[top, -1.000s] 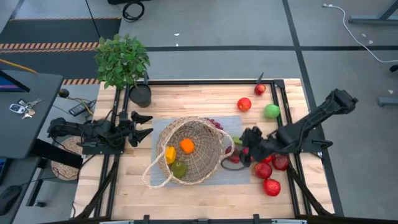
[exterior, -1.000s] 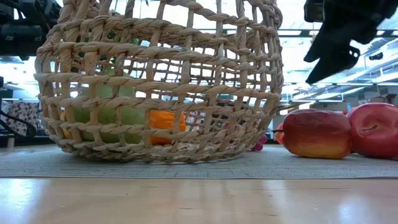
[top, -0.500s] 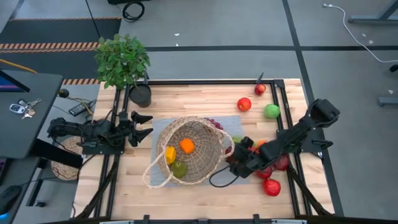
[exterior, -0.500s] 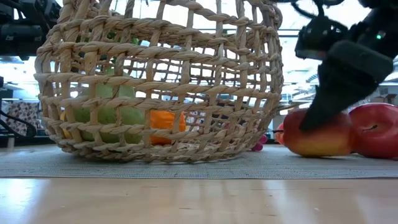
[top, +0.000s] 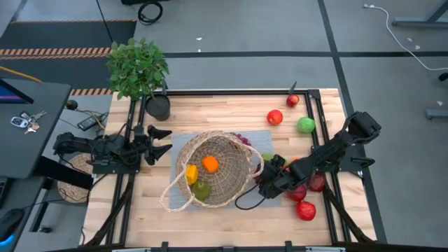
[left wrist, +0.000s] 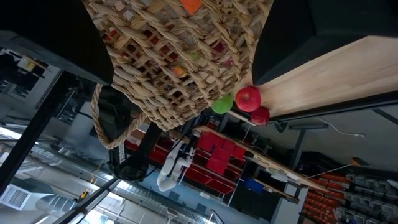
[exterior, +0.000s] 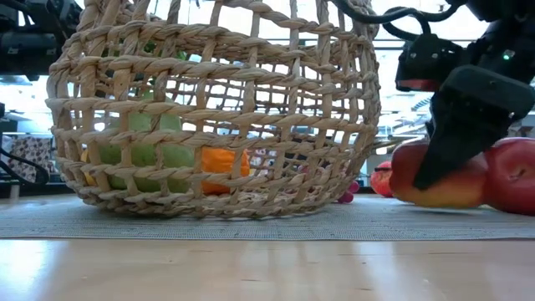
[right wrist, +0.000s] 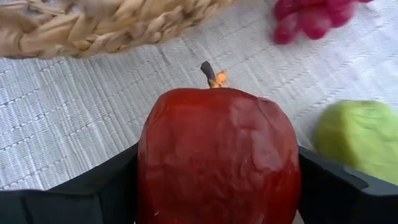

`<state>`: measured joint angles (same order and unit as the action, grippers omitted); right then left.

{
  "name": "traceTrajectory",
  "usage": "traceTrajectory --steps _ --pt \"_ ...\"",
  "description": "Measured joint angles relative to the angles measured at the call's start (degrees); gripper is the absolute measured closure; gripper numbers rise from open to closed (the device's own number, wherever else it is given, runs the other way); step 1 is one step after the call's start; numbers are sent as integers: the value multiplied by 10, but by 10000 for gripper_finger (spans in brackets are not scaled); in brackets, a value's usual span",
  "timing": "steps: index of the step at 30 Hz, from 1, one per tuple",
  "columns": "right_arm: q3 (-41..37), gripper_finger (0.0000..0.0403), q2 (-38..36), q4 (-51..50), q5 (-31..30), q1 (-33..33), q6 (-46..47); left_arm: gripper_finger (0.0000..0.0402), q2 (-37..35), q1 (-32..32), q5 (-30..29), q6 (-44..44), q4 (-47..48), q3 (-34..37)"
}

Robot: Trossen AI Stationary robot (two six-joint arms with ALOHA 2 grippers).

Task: Build produce basket
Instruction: Put the dark red apple into the brown basket

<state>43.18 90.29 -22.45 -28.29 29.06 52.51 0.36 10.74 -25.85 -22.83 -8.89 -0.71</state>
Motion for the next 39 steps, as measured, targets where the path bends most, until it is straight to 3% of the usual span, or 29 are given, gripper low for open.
traceTrajectory --steps 10,16,23,28,35,39 --pt "0 50 -145 -98 -21 -8 -14 12 0 0 0 0 -1 0" --pt "14 53 -258 -83 -20 -13 -137 12 0 0 0 0 -1 0" --pt "103 53 -341 -74 -59 -16 -249 12 0 0 0 0 -1 0" --pt "169 53 -361 7 -90 -30 -334 12 0 0 0 0 -2 0" --pt "188 53 -337 249 0 -50 -439 12 0 0 0 0 -2 0" --pt "188 53 -300 325 43 -62 -454 12 0 0 0 0 -2 0"
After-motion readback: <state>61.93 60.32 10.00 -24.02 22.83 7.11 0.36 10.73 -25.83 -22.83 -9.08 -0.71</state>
